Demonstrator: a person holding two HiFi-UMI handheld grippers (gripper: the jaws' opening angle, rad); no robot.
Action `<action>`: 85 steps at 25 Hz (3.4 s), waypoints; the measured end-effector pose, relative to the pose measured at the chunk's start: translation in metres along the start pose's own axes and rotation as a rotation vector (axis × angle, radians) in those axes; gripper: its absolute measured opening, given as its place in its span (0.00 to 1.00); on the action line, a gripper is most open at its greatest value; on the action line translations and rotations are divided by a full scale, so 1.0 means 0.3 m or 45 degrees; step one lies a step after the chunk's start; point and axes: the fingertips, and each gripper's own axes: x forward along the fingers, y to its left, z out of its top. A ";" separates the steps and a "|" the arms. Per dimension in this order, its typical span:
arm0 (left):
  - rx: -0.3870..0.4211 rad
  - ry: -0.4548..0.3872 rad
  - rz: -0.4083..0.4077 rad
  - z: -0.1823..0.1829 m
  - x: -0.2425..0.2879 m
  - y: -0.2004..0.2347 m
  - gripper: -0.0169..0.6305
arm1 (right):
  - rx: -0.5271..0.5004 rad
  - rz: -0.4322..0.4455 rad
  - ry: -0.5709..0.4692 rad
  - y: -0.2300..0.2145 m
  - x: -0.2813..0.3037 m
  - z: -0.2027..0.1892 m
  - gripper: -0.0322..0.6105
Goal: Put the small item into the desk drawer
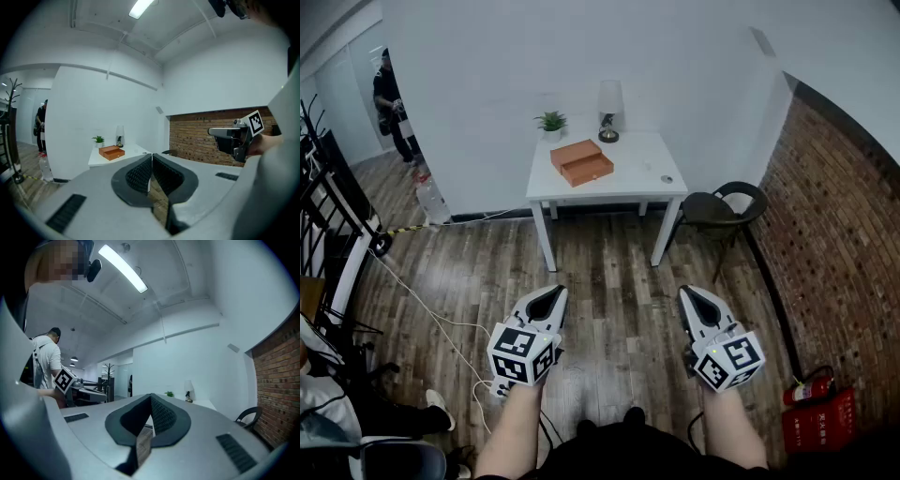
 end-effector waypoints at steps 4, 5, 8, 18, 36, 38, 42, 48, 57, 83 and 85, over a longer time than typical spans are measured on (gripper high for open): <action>0.002 0.014 0.000 0.002 0.059 -0.014 0.05 | 0.000 0.001 0.011 -0.060 0.005 -0.009 0.05; -0.003 0.019 0.001 -0.002 0.071 -0.019 0.05 | 0.000 -0.002 0.013 -0.075 0.001 -0.013 0.05; -0.014 0.044 -0.003 -0.026 0.108 -0.047 0.05 | 0.010 -0.062 0.014 -0.142 -0.027 -0.031 0.05; -0.016 0.093 -0.001 -0.046 0.220 -0.173 0.05 | 0.074 -0.109 0.020 -0.336 -0.126 -0.083 0.05; -0.071 0.129 -0.067 -0.096 0.455 -0.253 0.05 | 0.141 -0.047 0.105 -0.474 -0.138 -0.194 0.06; -0.091 0.135 -0.077 -0.108 0.516 -0.208 0.05 | 0.141 -0.067 0.120 -0.517 -0.086 -0.205 0.06; -0.115 0.153 -0.091 -0.124 0.664 -0.073 0.05 | 0.140 -0.088 0.140 -0.598 0.077 -0.236 0.06; -0.063 0.186 -0.135 -0.087 0.894 0.156 0.05 | 0.162 -0.054 0.179 -0.665 0.428 -0.276 0.06; -0.098 0.169 -0.178 -0.020 1.158 0.466 0.05 | 0.140 -0.048 0.257 -0.727 0.818 -0.282 0.06; -0.107 0.246 -0.209 -0.031 1.609 0.710 0.05 | 0.241 -0.024 0.311 -1.007 1.257 -0.431 0.06; -0.106 0.253 -0.181 -0.027 1.680 0.726 0.05 | 0.254 -0.009 0.315 -1.075 1.306 -0.440 0.06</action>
